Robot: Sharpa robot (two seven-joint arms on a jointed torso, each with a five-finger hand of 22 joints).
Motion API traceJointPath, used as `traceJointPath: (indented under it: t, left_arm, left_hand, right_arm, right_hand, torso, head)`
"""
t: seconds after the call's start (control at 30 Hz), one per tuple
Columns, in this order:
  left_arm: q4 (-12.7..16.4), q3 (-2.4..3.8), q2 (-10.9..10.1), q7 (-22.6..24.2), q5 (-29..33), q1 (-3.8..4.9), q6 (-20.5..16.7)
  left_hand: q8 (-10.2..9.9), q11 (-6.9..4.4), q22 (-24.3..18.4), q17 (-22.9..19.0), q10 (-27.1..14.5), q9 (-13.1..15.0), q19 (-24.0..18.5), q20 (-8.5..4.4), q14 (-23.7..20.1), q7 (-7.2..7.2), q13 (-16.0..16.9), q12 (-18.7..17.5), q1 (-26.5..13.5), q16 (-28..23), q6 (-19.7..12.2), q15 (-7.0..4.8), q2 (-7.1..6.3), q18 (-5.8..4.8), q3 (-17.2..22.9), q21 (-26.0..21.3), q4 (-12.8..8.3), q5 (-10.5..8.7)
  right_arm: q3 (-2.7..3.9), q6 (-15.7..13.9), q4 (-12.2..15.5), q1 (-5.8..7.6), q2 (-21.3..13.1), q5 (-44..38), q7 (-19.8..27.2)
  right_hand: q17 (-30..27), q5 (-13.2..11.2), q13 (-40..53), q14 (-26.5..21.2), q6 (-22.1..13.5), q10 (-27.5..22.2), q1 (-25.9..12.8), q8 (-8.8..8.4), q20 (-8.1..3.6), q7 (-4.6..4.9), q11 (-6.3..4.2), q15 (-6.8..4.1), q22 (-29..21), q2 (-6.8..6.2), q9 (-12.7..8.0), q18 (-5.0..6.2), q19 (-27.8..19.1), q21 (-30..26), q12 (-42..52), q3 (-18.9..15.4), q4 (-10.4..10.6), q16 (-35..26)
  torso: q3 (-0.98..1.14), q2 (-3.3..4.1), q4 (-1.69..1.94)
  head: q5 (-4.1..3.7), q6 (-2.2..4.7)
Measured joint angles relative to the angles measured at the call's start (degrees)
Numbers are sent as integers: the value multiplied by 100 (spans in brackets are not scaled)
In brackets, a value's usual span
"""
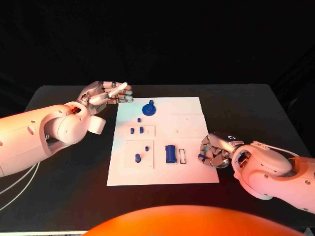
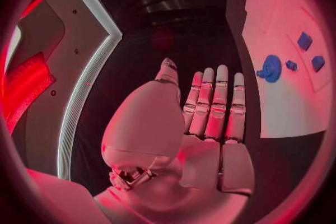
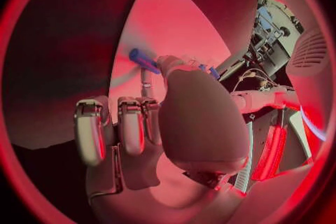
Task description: Assemble the parts on the task board
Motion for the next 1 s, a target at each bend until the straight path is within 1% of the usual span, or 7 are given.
traceJointPath:
  t: [0.13,0.23,0.27,0.4,0.53,0.77,1.0]
  left_arm:
    - [0,0,3,-4,0,0,0]
    - [-1,0,4,-6,0,0,0]
    - [-2,0,5,-7,0,0,0]
    - [-3,-1,7,-10,0,0,-1]
    - [-2,-1,7,-11,0,0,-1]
    - [1,-1,3,-13,0,0,-1]
    - [6,-1,5,-14,0,0,-1]
  left_hand:
    - [0,0,0,0,0,0,0,0,0,0,0,0,0,0,0,0,0,0,0,0,0,0]
    - [0,0,0,0,0,0,0,0,0,0,0,0,0,0,0,0,0,0,0,0,0,0]
    - [0,0,0,1,0,0,0,0,0,0,0,0,0,0,0,0,0,0,0,0,0,0]
    - [0,0,-6,5,0,0,0,0,0,0,-1,0,22,0,0,0,22,0,0,0,0,0]
    - [0,0,-5,5,0,0,0,0,0,0,-1,0,22,0,0,0,22,0,0,0,0,0]
    - [0,0,-5,5,0,1,0,0,0,0,-1,0,22,0,0,0,22,0,0,0,0,0]
    - [0,0,-5,4,0,1,0,0,0,0,-1,0,22,0,0,0,22,0,0,0,0,0]
  right_arm:
    - [-31,-165,2,60,-9,522,0]
    - [-54,-284,2,129,18,988,-7]
    - [-65,-332,3,156,38,1171,-13]
    - [-74,-519,41,256,126,1750,-29]
    - [-68,-693,57,318,233,2202,-38]
    - [-70,-878,11,344,433,2673,-66]
    - [-71,-1029,-110,350,666,2882,-106]
  right_hand:
    - [0,71,0,0,-22,0,-461,93,0,1,0,0,0,39,-96,0,0,0,0,202,-18,0]
    - [0,73,0,0,-50,0,-760,98,0,1,0,0,0,21,-110,0,0,0,0,515,-376,0]
    - [0,28,0,0,-58,0,-829,116,0,7,0,0,0,-3,-94,0,0,0,0,693,-628,0]
    - [-1,-302,0,-22,-99,-12,-1141,226,-3,-30,-11,-22,5,-47,-8,0,0,0,0,1009,-1217,0]
    - [-1,-419,0,-1,-99,-4,-1300,230,-44,-30,-37,-43,4,-85,37,0,0,0,0,1201,-1520,0]
    - [4,-671,0,-21,-83,2,-1412,230,-44,-45,-43,-63,4,-93,61,0,0,-1,0,1183,-1578,0]
    - [4,-706,0,-21,-58,3,-1452,205,-43,-71,-43,-63,3,-111,28,0,0,-1,0,1150,-1557,0]
  torso:
    - [-3,0,0]
    - [-5,0,0]
    - [-7,0,0]
    - [-7,-1,4]
    - [-10,-2,8]
    - [-10,-1,4]
    - [-5,0,4]
  head:
    - [-1,-9]
    - [-7,-16]
    - [-7,-16]
    - [6,-19]
    - [16,-27]
    - [27,-38]
    - [28,-41]
